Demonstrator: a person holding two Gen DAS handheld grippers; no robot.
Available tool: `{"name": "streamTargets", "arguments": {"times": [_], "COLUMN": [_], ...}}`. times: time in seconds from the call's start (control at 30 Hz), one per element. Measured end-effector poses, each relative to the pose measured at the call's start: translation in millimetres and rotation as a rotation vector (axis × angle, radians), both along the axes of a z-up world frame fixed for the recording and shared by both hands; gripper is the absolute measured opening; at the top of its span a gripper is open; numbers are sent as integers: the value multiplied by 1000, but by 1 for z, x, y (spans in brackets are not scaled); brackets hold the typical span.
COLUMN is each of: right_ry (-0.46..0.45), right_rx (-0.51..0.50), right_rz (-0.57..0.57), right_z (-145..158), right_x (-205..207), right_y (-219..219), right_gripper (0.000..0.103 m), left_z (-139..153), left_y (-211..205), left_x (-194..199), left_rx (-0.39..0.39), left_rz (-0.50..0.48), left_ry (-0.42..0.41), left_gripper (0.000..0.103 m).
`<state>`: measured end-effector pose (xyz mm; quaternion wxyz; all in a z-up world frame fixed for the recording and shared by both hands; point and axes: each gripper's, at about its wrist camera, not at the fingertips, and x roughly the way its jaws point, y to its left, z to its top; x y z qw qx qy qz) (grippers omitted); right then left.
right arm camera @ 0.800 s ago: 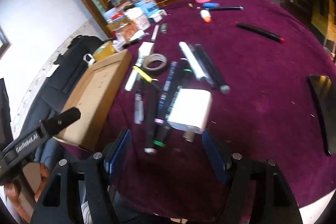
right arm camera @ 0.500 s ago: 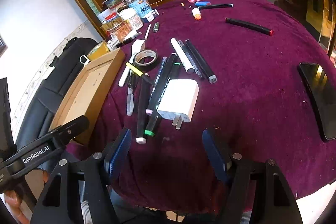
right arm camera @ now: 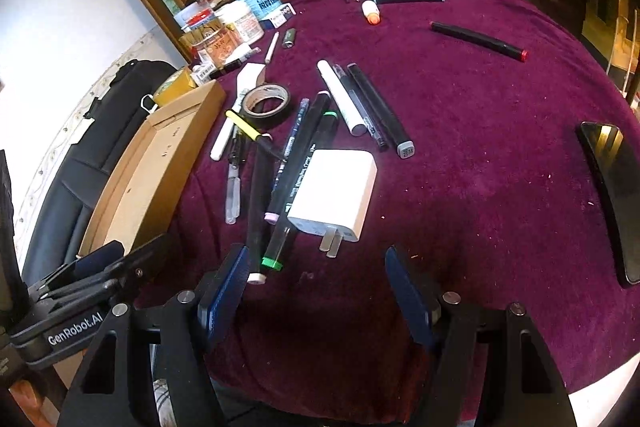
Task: Organize rigid objects
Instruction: 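Lower the right tool onto the white charger block and close it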
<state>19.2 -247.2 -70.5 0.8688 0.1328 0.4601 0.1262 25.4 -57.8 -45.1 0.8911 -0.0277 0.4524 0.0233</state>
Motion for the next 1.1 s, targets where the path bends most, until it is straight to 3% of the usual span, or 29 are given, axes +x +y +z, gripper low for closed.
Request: {"name": "streamTargets", "arguments": {"times": [0.5, 0.8, 1.1], "right_ry": [18, 72, 85], "right_rx": [-16, 0, -49], "right_rz": [-31, -47, -37], "right_z": [-3, -12, -16], "right_x": [18, 36, 49], "right_y": [-1, 1, 19], "right_gripper": [75, 75, 75], "left_z": [1, 3, 6], "left_y": [1, 8, 10], "left_x": [14, 19, 27], "left_rx": [-22, -37, -80], "left_rz": [-21, -11, -18], "left_ry": [74, 81, 104], "left_gripper": [92, 77, 76]}}
